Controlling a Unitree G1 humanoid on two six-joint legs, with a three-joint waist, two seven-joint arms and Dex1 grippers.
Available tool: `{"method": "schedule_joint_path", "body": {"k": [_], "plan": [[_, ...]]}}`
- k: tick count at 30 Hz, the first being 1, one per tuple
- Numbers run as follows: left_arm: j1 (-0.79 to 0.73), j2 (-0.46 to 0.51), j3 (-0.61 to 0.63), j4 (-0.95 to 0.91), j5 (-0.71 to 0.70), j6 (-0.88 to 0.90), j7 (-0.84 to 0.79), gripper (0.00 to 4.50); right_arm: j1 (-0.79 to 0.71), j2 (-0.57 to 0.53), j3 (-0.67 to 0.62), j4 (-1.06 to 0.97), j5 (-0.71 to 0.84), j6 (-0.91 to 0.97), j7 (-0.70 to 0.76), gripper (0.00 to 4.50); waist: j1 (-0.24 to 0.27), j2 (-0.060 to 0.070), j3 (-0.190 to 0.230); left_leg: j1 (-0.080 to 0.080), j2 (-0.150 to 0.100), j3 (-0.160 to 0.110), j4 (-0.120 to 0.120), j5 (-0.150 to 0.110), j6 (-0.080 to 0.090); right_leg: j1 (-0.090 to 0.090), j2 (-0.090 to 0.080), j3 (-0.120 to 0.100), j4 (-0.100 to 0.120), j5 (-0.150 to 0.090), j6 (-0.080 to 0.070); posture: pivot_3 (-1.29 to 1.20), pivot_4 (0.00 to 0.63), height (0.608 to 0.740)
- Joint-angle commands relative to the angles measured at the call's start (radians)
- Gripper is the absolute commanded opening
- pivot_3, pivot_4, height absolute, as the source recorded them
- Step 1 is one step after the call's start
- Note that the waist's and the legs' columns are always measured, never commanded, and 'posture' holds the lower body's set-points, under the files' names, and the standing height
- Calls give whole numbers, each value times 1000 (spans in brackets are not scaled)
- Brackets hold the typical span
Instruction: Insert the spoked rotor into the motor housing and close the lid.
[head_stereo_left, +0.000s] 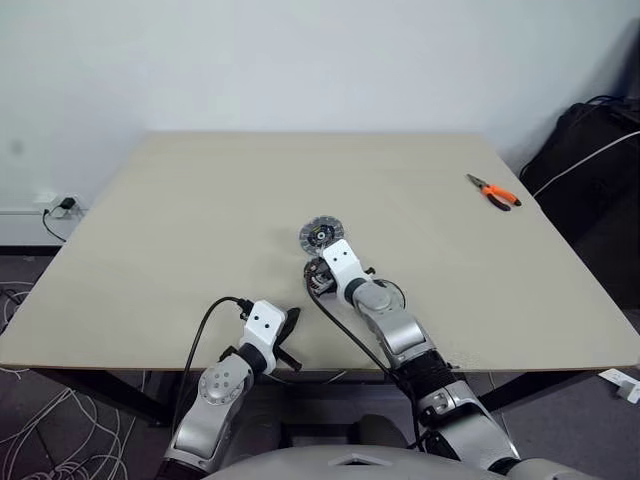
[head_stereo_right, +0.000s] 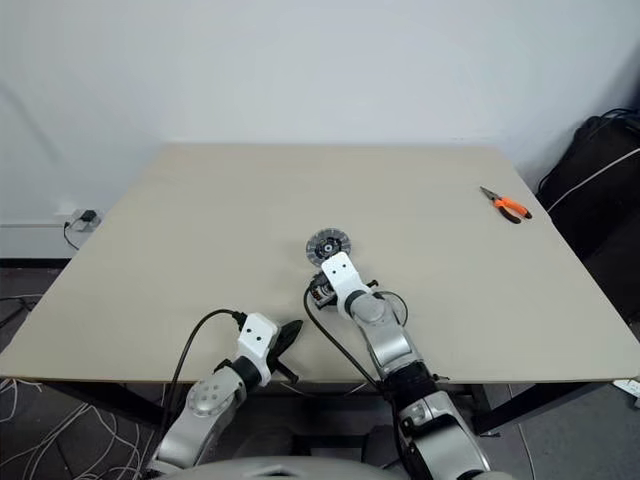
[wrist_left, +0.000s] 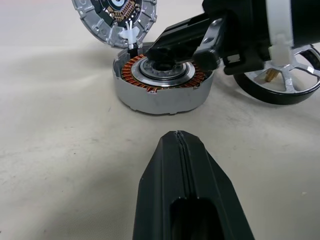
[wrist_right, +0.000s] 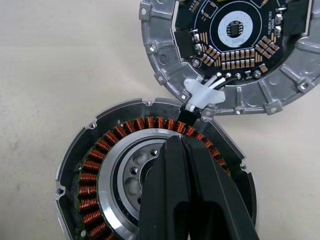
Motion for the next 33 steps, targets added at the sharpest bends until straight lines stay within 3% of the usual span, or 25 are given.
{"method": "schedule_joint_path", "body": {"k": [1,11,24,33], "plan": [[-6,0,6,-54,-8,-9,4,0,-2,-1,-20,-10,8,-7,2,41,0,0,0,0,0,0,0,0,0,0,0,0,0,0,0,0,0,740],[-13,1,2,-48,-10,-7,-3,0,10,21,-39,-161,47,-3,15,41,0,1,0,-1,0,0,0,0,0,-1,0,0,-1,0,0,0,0,740],[-17,-1,6,-45,-9,-12,-2,0,29,-20,-38,-6,17,96,10,41,0,0,-1,0,0,0,-1,0,0,-1,0,0,-1,0,0,0,0,740],[-26,-3,3,-36,-7,-13,-5,0,34,-6,-55,-128,39,35,14,41,0,0,-3,2,0,0,-1,0,0,1,0,0,0,1,-1,0,0,740]]}}
